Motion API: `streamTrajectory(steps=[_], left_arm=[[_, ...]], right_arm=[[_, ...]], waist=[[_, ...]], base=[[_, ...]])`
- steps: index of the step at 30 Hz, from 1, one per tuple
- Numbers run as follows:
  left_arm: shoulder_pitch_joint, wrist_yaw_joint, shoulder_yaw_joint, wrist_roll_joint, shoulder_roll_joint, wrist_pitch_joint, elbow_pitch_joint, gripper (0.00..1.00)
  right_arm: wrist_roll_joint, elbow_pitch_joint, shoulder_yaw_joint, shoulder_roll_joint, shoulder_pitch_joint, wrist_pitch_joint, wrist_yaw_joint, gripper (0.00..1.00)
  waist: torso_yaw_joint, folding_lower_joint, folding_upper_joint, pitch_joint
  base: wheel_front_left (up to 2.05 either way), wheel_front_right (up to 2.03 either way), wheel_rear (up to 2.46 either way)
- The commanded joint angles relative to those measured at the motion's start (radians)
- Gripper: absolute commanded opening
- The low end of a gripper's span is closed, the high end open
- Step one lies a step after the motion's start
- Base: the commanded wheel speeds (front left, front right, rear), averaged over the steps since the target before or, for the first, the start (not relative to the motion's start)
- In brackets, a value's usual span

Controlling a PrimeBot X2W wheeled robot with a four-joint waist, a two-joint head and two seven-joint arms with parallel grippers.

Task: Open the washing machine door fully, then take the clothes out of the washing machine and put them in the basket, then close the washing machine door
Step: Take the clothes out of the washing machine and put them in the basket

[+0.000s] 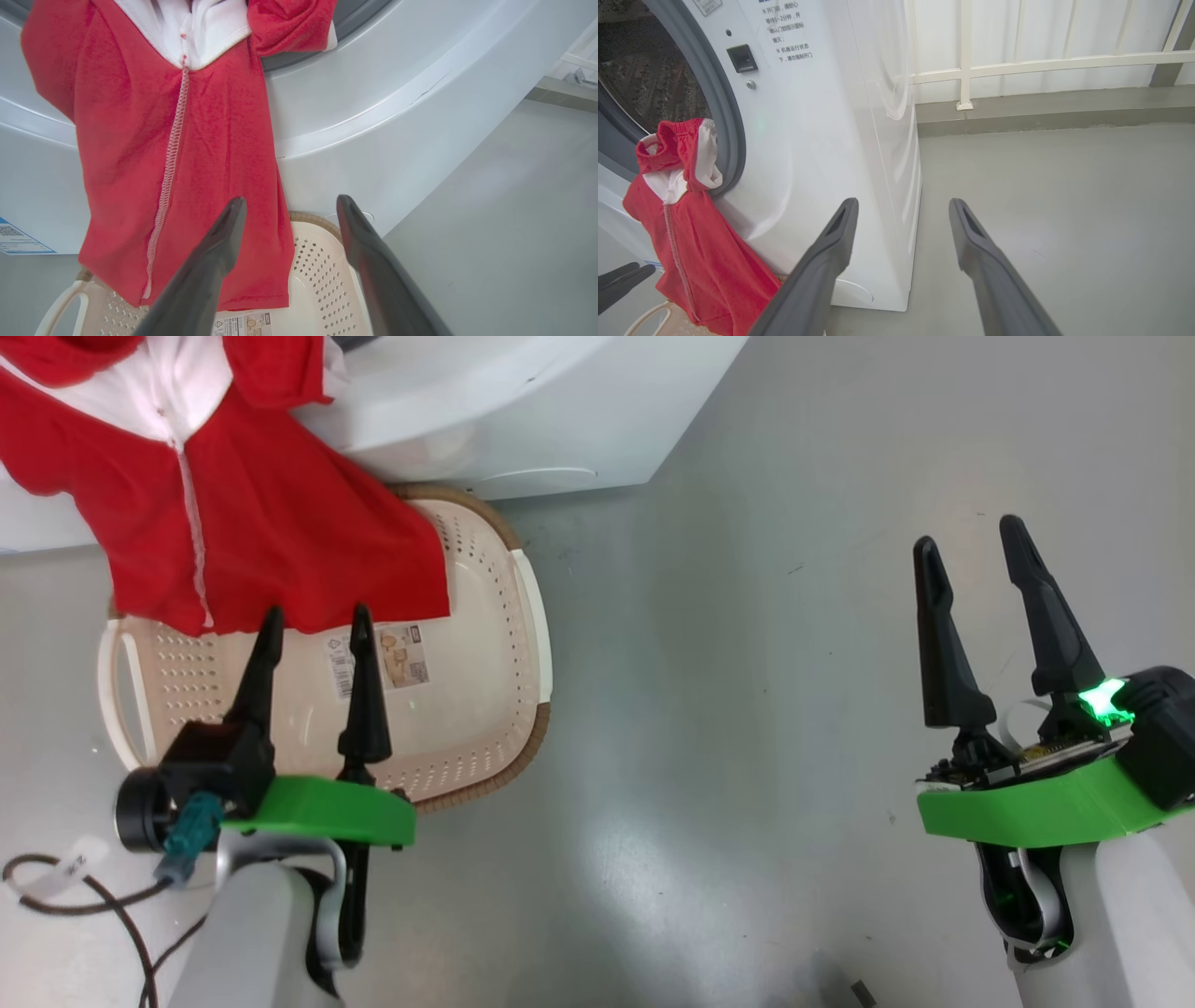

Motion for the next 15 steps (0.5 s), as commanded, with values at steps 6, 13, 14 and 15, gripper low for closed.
streamTrajectory(steps=[6,13,14,15], left_arm=[[0.095,0.011,0.034,0.021,0.009,-0.002,-0.153,1.00],[0.148,0.020,0.041,0.029,0.004,-0.002,-0.289,1.00],[0.154,0.023,0.039,0.030,0.003,-0.002,-0.305,1.00],[0.161,0.026,0.036,0.031,0.003,-0.002,-0.315,1.00]], right_arm=[[-0.014,-0.036,0.009,-0.003,0.041,-0.006,0.006,1.00],[-0.017,-0.046,-0.004,-0.003,0.049,-0.006,0.006,1.00],[-0.017,-0.047,-0.006,-0.003,0.050,-0.006,0.006,1.00],[-0.017,-0.047,-0.008,-0.003,0.052,-0.006,0.006,1.00]], waist=[[0.008,-0.0001,-0.0001,-0.003],[0.017,-0.0001,-0.0001,-0.001],[0.019,-0.0001,-0.0001,-0.002],[0.021,-0.0001,-0.0001,-0.002]], base=[[0.00,0.00,0.00],[0.00,0.00,0.00],[0.00,0.00,0.00],[0.00,0.00,0.00]])
